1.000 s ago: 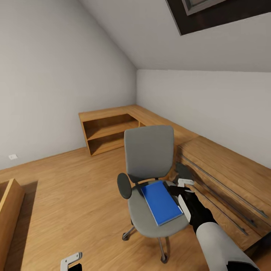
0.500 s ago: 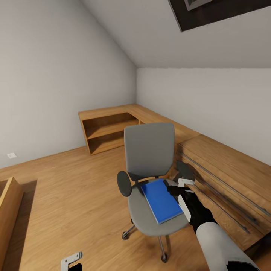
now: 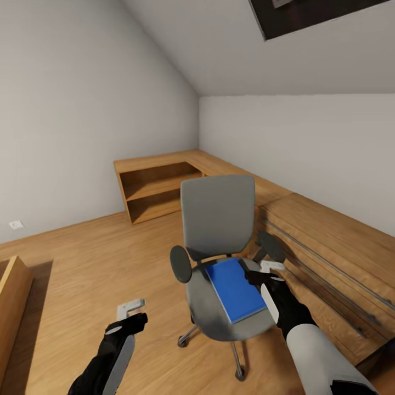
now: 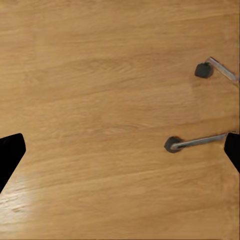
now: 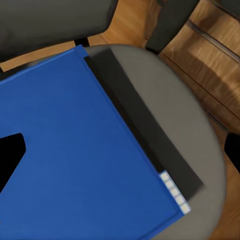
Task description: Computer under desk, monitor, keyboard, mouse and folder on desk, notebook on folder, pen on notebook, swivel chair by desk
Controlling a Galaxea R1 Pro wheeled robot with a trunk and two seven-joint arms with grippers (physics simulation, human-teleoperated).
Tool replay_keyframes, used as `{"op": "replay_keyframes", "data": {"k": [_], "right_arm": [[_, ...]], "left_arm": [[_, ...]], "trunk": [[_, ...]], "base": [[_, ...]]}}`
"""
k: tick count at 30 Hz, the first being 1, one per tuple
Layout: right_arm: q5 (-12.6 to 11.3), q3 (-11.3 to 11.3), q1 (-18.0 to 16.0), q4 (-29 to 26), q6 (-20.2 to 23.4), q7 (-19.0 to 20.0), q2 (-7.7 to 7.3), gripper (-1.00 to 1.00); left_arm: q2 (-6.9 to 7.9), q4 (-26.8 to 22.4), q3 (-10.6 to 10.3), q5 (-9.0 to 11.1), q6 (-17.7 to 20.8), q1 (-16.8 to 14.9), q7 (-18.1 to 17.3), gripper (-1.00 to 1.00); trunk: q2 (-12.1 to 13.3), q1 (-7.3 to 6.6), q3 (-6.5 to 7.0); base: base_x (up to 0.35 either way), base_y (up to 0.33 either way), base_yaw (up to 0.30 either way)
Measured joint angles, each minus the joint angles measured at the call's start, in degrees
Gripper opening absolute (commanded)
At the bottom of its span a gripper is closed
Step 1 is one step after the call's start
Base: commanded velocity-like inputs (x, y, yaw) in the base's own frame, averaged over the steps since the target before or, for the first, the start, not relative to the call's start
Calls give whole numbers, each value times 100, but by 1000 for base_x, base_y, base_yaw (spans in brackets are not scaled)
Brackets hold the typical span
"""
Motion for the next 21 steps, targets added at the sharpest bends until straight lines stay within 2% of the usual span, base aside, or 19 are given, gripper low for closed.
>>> {"op": "replay_keyframes", "data": {"k": [2, 4, 7, 9, 11, 14, 15, 17, 19, 21], "right_arm": [[-2, -53, -3, 2, 2, -1, 2, 100], [-2, -217, -8, 6, 3, 2, 2, 100], [-58, -496, -24, 75, 8, 4, 3, 100], [-127, -554, -37, 156, 11, 5, 0, 100], [-422, -628, -89, 340, 17, 20, -51, 100], [-726, -646, -119, 392, 26, 37, -117, 100], [-1234, -649, -134, 419, 34, 168, -236, 100], [-1646, -651, -140, 432, 37, 344, -342, 100], [-2180, -620, -141, 455, 15, 730, -487, 100], [-2321, -611, -137, 454, 2, 877, -522, 100]], "left_arm": [[-139, -426, -11, 1, 259, 2, 57, 100], [-261, -862, -27, 2, 609, 2, 89, 100], [-326, -1543, -20, 7, 1060, 2, 102, 100], [-332, -1759, -12, 11, 1142, 2, 103, 100], [-330, -2020, 6, 78, 1236, 2, 100, 100], [-321, -2033, 14, 165, 1255, 3, 98, 100], [-302, -2006, 19, 218, 1263, 3, 98, 100], [-291, -1979, 21, 242, 1264, 3, 100, 100], [-263, -1797, 24, 261, 1246, 3, 104, 100], [-242, -1685, 24, 262, 1234, 2, 105, 100]], "trunk": [[-80, 44, -37], [-160, 88, -73], [-281, 154, -127], [-361, 198, -163], [-441, 242, -199], [-561, 308, -253], [-601, 330, -271], [-682, 374, -307], [-762, 418, -343], [-804, 440, -361]], "base": [[0, 0, 0], [0, 0, 0], [0, 0, 0], [0, 0, 0], [0, 0, 0], [0, 0, 0], [0, 0, 0], [0, 0, 0], [0, 0, 0], [0, 0, 0]]}}
